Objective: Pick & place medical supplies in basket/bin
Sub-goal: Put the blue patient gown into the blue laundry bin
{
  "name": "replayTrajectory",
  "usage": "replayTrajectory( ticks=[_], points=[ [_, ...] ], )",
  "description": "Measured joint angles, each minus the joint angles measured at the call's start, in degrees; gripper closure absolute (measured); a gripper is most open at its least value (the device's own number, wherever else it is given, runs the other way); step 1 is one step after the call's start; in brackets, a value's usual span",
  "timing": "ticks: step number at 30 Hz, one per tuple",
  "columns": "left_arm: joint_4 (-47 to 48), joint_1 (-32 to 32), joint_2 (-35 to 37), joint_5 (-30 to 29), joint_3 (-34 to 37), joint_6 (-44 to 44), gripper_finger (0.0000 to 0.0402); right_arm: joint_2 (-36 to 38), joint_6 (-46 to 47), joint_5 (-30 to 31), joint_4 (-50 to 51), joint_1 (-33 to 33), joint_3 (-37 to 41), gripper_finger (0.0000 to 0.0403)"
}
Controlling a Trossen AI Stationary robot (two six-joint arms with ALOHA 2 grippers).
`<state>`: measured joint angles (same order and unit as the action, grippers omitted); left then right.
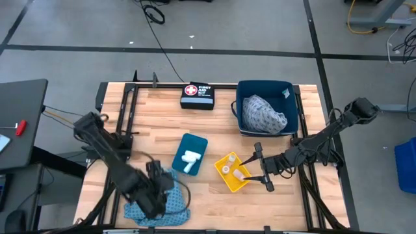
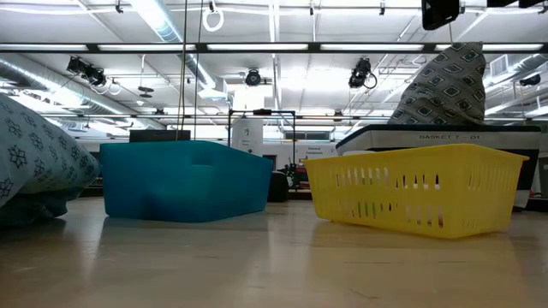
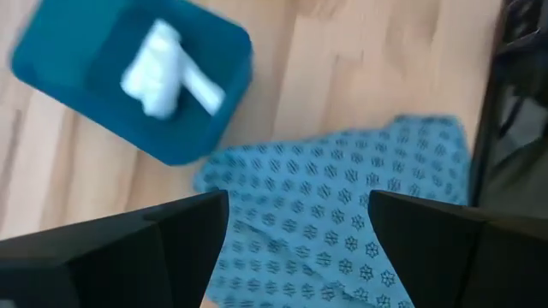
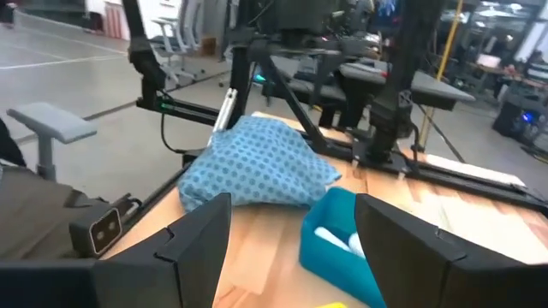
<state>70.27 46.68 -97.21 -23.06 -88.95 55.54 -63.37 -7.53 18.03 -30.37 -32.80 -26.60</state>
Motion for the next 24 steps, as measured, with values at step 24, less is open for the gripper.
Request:
replayTrajectory(
  ticks=[24],
  points=[
    [-19.95,8.96,-18.61,3.01,-0.04,23.07,0.0083,0.0,5.41,4.4,4.05,-6.11,-0.01,0.0145]
  ],
)
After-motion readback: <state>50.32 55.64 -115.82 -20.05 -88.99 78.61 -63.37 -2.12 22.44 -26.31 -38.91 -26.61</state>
